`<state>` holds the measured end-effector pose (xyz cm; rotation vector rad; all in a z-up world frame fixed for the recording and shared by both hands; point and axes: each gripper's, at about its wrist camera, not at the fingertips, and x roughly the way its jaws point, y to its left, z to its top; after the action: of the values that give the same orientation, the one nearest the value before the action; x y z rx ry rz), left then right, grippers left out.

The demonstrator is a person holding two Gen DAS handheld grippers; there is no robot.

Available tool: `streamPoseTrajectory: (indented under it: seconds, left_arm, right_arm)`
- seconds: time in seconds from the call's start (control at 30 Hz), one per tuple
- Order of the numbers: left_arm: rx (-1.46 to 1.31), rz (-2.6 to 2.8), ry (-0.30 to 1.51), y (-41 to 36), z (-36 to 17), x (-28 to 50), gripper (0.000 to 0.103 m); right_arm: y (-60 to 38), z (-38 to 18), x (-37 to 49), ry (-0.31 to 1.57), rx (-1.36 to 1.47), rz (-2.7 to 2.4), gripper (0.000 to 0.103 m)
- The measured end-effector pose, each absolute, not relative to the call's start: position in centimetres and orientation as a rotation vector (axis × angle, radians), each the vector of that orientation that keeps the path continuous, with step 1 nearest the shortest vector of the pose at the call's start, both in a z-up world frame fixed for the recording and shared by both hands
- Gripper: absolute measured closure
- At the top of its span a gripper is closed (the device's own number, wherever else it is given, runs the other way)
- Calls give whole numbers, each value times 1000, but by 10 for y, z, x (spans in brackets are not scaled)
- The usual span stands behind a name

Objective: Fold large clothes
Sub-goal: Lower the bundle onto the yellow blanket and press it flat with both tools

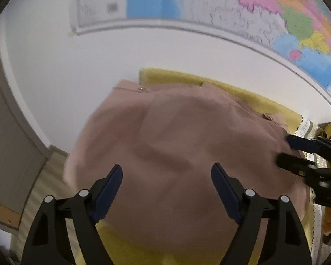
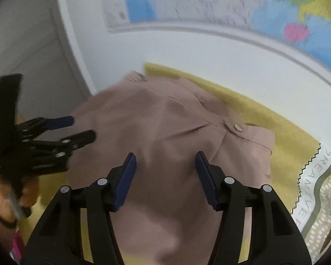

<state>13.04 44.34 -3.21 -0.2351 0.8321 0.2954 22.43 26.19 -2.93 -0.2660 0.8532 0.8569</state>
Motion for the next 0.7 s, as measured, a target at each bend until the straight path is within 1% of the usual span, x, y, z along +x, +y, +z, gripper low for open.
streamPoseTrajectory:
  seconds: [0.03, 0.17, 0.23, 0.27, 0.3, 0.37, 0.43, 0.5, 0.63, 0.7]
  left_arm:
    - [-231, 319, 850, 444, -37, 136, 26]
    - [-181, 356, 880, 438, -51, 140, 27]
    - [-149, 366, 864, 430, -48, 135, 27]
    - [-150, 361, 857, 428, -46, 131, 26]
    - [-156, 355, 846, 424, -44, 126, 24]
    - [-149, 366, 823, 417, -39, 117, 19]
    - [-135, 370, 796, 406, -33, 105, 11]
    - [-123, 372, 777, 397, -29, 95, 7]
    - [-104, 401, 754, 382, -25, 80, 6]
    - [-113, 416, 748, 377, -24, 72, 6]
  right_arm:
    - [268, -35, 227, 867, -267, 848, 51]
    - [252, -42, 221, 864, -277, 852, 51]
    - [242, -35, 211, 840, -261, 857, 48]
    - [237, -30, 206, 825, -250, 868, 43]
    - [232, -26, 200, 809, -244, 878, 40]
    - [223, -19, 187, 776, -255, 884, 37]
    - [213, -15, 174, 737, -268, 870, 34]
    - [207, -16, 168, 736, -249, 871, 32]
    - [194, -17, 149, 703, -265, 840, 30]
    - [189, -17, 140, 700, -253, 846, 25]
